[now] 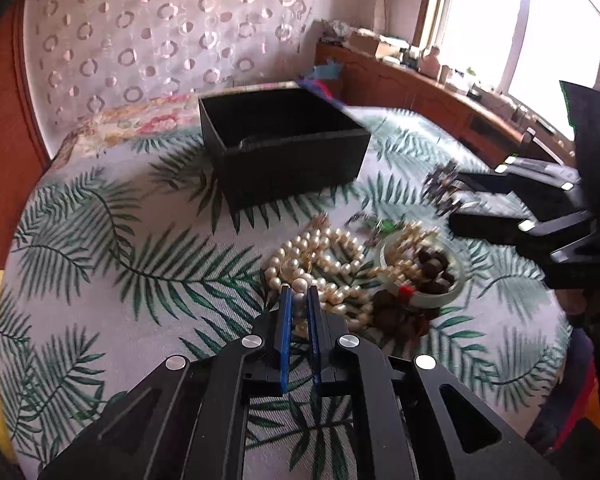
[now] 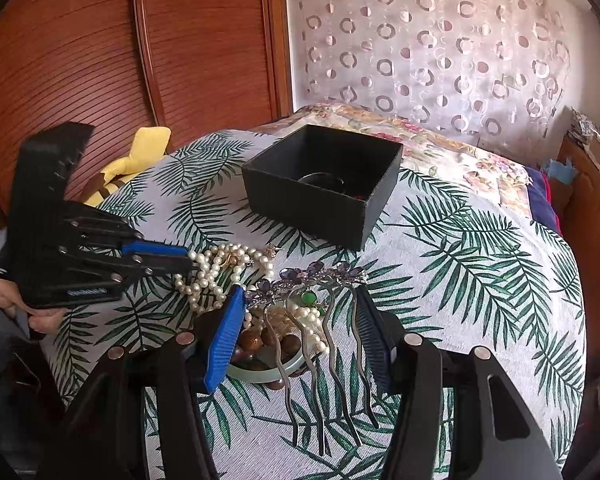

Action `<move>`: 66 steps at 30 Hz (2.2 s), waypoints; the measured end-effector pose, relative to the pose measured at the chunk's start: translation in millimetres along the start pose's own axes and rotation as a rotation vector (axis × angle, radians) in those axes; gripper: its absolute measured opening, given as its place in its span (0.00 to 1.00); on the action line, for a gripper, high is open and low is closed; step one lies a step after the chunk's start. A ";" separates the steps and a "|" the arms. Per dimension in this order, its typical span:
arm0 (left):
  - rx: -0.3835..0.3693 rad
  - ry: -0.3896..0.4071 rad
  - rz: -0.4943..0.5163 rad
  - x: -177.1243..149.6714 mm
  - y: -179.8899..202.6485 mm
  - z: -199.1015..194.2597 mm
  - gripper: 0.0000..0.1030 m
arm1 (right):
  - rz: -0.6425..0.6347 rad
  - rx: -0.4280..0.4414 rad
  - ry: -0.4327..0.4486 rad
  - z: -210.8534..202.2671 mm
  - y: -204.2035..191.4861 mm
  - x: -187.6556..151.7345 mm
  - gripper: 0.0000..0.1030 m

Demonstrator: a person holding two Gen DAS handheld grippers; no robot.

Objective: Organize jewelry
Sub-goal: 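Grasp and lift the pearl necklace with the left tool while the right holds the comb, then carry the pearls and comb into the black box and open both tools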

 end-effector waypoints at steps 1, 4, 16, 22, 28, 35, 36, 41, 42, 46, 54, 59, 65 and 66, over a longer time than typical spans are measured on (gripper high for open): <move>-0.003 0.017 0.001 0.3 1.0 -7.3 0.06 | 0.000 -0.001 0.002 -1.0 0.1 0.1 0.56; -0.013 0.076 0.002 5.3 4.9 -32.8 0.06 | -0.003 -0.002 0.012 -5.1 -1.7 1.8 0.56; 0.028 0.251 0.010 42.1 4.6 -108.5 0.06 | -0.031 -0.015 0.067 -32.9 -12.1 21.0 0.56; 0.056 0.301 0.025 66.4 7.8 -129.7 0.06 | -0.040 -0.021 0.094 -44.9 -14.6 32.1 0.56; 0.067 0.343 0.029 100.9 9.1 -148.5 0.06 | -0.050 -0.036 0.118 -56.4 -13.8 46.8 0.56; 0.087 0.392 0.037 138.6 12.7 -169.6 0.06 | -0.058 -0.055 0.142 -63.5 -9.7 67.9 0.56; 0.088 0.394 0.035 142.8 12.6 -171.0 0.06 | -0.058 -0.057 0.143 -63.3 -8.9 70.9 0.56; 0.108 0.376 0.027 169.0 10.0 -168.2 0.06 | -0.058 -0.072 0.145 -59.6 -4.1 89.7 0.56; 0.114 0.373 0.029 171.1 9.7 -165.5 0.06 | -0.058 -0.074 0.145 -58.1 -3.1 91.9 0.56; 0.123 0.333 0.017 180.0 3.0 -140.4 0.06 | -0.050 -0.068 0.133 -42.1 3.6 103.7 0.56; 0.086 0.220 -0.039 175.4 -30.5 -59.7 0.06 | -0.027 -0.044 0.115 6.0 17.4 118.1 0.56; 0.072 0.161 -0.076 163.2 -44.8 -26.8 0.07 | -0.020 -0.052 0.066 35.2 21.2 124.1 0.56; 0.054 0.153 -0.095 146.0 -50.8 -17.7 0.20 | 0.005 -0.039 0.020 69.2 26.3 130.6 0.56; 0.055 0.158 -0.099 142.2 -52.0 -18.6 0.27 | 0.006 -0.038 0.016 72.3 26.1 131.9 0.56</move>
Point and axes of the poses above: each gripper's, at about its wrist camera, not at the fingertips, and z roughly the way its jaws point, y to its right, x to its top, the point moved 2 cm from there along z, roughly the way its jaws point, and after that the axes turned 13 degrees about -y, right-handed, at the moved point
